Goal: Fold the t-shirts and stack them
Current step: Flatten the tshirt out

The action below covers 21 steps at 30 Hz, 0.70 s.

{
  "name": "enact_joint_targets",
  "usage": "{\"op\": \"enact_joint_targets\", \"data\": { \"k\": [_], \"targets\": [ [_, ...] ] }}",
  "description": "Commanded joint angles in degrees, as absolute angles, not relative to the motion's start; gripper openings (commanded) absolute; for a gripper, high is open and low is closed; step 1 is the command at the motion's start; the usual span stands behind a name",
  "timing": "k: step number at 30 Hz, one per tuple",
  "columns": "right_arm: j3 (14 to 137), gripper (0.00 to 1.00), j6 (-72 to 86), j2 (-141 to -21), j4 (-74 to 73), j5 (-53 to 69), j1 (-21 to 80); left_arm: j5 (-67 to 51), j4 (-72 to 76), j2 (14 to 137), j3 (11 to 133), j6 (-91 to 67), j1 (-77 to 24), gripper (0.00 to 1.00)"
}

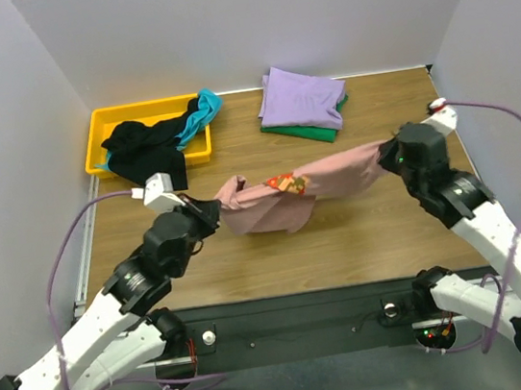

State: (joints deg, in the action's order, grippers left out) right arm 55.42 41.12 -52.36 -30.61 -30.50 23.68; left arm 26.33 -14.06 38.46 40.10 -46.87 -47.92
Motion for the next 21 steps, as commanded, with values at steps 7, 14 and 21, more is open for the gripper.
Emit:
{"op": "enact_joint_targets", "data": {
  "k": [7, 14, 21],
  "targets": [
    [78.28, 0.0, 29.89, -43.95, -37.08, -30.07, 23.56, 32.43, -12.49, 25.85, 53.43, -39.38, -47.81, 0.0],
    [84.29, 0.0, 28.48, -42.45, -41.22, -25.92, 23.64, 31.99, -9.93, 23.98, 55.46, -37.44, -47.81, 0.0],
    [76.49, 0.0, 32.34, -47.88, -42.54, -36.02, 23.56, 41.02, -8.61, 35.82, 54.67, -39.37, -47.73, 0.0]
  ]
}}
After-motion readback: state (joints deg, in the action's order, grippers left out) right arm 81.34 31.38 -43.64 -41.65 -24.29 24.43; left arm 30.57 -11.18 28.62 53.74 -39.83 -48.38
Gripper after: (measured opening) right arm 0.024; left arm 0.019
